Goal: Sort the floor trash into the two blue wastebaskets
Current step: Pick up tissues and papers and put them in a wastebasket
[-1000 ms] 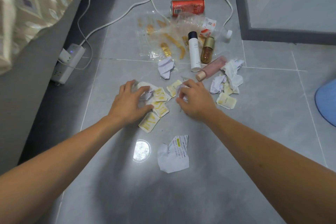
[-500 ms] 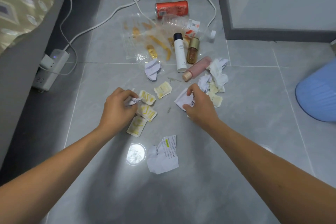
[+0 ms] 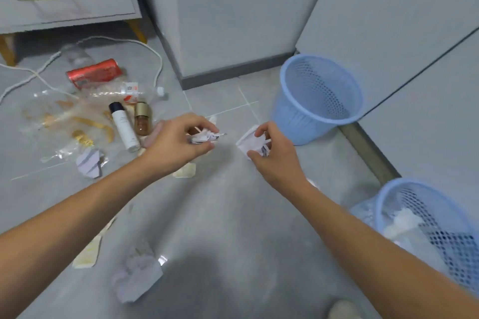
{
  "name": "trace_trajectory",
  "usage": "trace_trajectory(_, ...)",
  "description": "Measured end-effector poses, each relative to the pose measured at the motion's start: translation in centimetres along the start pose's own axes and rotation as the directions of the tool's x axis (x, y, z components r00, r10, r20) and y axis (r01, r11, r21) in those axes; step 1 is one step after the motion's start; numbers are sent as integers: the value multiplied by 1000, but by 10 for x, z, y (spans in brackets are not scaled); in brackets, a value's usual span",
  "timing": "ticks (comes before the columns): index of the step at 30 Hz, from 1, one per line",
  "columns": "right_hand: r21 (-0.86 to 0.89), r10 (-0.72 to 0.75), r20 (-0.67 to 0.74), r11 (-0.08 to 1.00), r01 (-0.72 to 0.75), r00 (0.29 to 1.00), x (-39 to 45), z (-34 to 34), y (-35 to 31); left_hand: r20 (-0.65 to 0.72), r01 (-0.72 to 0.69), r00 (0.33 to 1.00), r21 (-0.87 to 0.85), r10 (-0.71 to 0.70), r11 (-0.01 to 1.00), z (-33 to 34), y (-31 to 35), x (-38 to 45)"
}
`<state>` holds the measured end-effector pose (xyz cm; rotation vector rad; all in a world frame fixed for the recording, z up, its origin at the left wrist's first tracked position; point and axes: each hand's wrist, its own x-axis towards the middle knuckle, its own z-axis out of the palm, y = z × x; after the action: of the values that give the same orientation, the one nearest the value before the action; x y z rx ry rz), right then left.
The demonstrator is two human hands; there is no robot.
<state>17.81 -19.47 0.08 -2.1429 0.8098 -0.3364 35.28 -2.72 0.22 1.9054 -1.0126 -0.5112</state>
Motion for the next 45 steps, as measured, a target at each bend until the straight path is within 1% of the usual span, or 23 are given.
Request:
trace_trajectory(3, -13, 82, -174, 996, -86, 981, -21, -76, 19, 194, -114, 975, -7, 113, 993, 52, 65, 46)
trace_trajectory(6, -35, 146, -333, 985, -167, 931, -54, -150, 44, 373, -233, 901, -10, 220, 972, 115, 131, 68)
trace_trajectory(8, -55, 178, -405, 974, -218, 897, -81, -194, 62, 454, -301, 843, -48, 289, 952, 160, 170, 70)
trace_trajectory(10, -55, 238, -464, 954, -296, 853, -109, -229, 80, 500, -351, 797, -75, 339, 934, 204, 205, 66)
trace_trajectory(11, -50, 279, -481, 938, -344, 831, -122, -242, 90, 515, -370, 780, -80, 356, 926, 226, 219, 62)
trace_trajectory(13, -60, 368, -488, 890, -451, 791, -147, -261, 112, 547, -367, 766, -61, 339, 928, 268, 241, 51)
trace_trajectory(15, -123, 447, -448, 827, -549, 774, -166, -273, 135, 584, -373, 755, 8, 298, 928, 306, 253, 40)
trace_trajectory(16, -183, 486, -406, 786, -590, 774, -172, -277, 145, 614, -412, 738, 80, 280, 908, 320, 255, 33)
trace_trajectory(18, -295, 563, -359, 688, -663, 745, -175, -281, 151, 680, -547, 687, 252, 256, 798, 337, 255, 21)
trace_trajectory(19, -321, 571, -380, 656, -683, 727, -172, -280, 151, 691, -587, 674, 286, 261, 758, 339, 255, 18)
trace_trajectory(20, -337, 548, -424, 643, -688, 721, -168, -277, 148, 685, -597, 674, 286, 276, 749, 338, 254, 16)
trace_trajectory(21, -362, 481, -480, 654, -665, 734, -162, -274, 144, 659, -594, 687, 265, 307, 760, 332, 252, 15)
trace_trajectory(22, -401, 382, -519, 682, -612, 765, -154, -267, 140, 629, -589, 701, 243, 337, 771, 322, 249, 17)
trace_trajectory(24, -443, 226, -524, 751, -490, 821, -130, -248, 125, 577, -563, 733, 217, 361, 797, 293, 234, 25)
trace_trajectory(27, -436, 63, -461, 852, -288, 885, -81, -199, 95, 528, -482, 792, 234, 306, 845, 226, 192, 37)
trace_trajectory(30, -402, -124, -373, 915, -40, 919, -34, -125, 61, 460, -368, 869, 357, 181, 859, 149, 129, 37)
trace_trajectory(32, -372, -234, -273, 920, 121, 933, -9, -70, 43, 393, -284, 914, 452, 97, 846, 99, 82, 27)
trace_trajectory(35, -322, -366, -62, 888, 328, 929, 14, 10, 28, 276, -133, 961, 541, -26, 830, 32, 15, -6)
trace_trajectory(37, -289, -390, 80, 872, 395, 917, 26, 57, 23, 174, -29, 981, 581, -90, 813, -4, -26, -37)
trace_trajectory(39, -268, -362, 212, 872, 410, 908, 32, 97, 20, 99, 104, 975, 582, -197, 807, -32, -62, -72)
trace_trajectory(42, -245, -268, 424, 886, 394, 865, 28, 145, 19, -10, 312, 930, 549, -367, 775, -53, -101, -126)
trace_trajectory(45, -249, -188, 558, 891, 379, 808, 0, 177, 13, -156, 457, 884, 489, -441, 743, -48, -122, -182)
